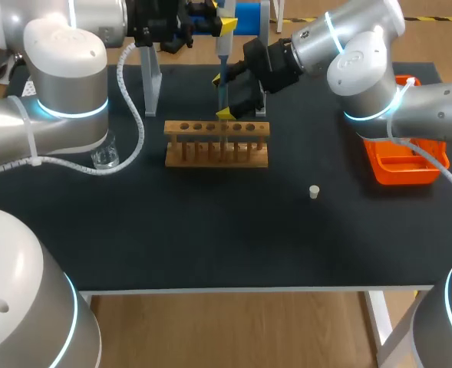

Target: Invert the test tube, pick up the pipette, mount the tip to pipette, aspirate from beaker and dispense into the tube, eject the tip, return the pipette, and cap with the stopper.

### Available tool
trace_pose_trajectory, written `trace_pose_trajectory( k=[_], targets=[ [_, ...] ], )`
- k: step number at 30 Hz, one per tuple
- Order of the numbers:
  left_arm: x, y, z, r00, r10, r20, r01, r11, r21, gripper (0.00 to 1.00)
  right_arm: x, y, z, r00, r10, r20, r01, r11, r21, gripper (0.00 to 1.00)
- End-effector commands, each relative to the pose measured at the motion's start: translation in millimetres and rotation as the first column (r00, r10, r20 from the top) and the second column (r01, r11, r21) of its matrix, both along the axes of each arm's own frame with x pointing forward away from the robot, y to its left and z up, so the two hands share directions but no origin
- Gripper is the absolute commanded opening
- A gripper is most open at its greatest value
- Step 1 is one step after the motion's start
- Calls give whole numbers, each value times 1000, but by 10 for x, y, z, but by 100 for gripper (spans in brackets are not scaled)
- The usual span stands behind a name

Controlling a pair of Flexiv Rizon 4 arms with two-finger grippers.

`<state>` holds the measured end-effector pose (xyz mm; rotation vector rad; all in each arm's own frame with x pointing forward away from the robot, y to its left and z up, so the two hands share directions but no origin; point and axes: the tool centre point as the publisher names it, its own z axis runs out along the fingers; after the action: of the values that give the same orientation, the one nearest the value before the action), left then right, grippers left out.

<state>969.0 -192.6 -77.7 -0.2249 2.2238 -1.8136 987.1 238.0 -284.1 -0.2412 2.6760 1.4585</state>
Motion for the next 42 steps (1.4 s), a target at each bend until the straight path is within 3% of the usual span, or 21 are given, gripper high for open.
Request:
trace_pose_trajectory(
  k=[1,42],
  targets=[
    [1,-6,-7,1000,3,1,-3,1000,-3,0,-2,-8,12,1000,1,-1,-1,1000,-3,100],
    [48,-26,-53,1000,-2,-12,2,1000,-13,0,-2,-8,12,1000,1,-1,-1,1000,-3,100]
  ],
)
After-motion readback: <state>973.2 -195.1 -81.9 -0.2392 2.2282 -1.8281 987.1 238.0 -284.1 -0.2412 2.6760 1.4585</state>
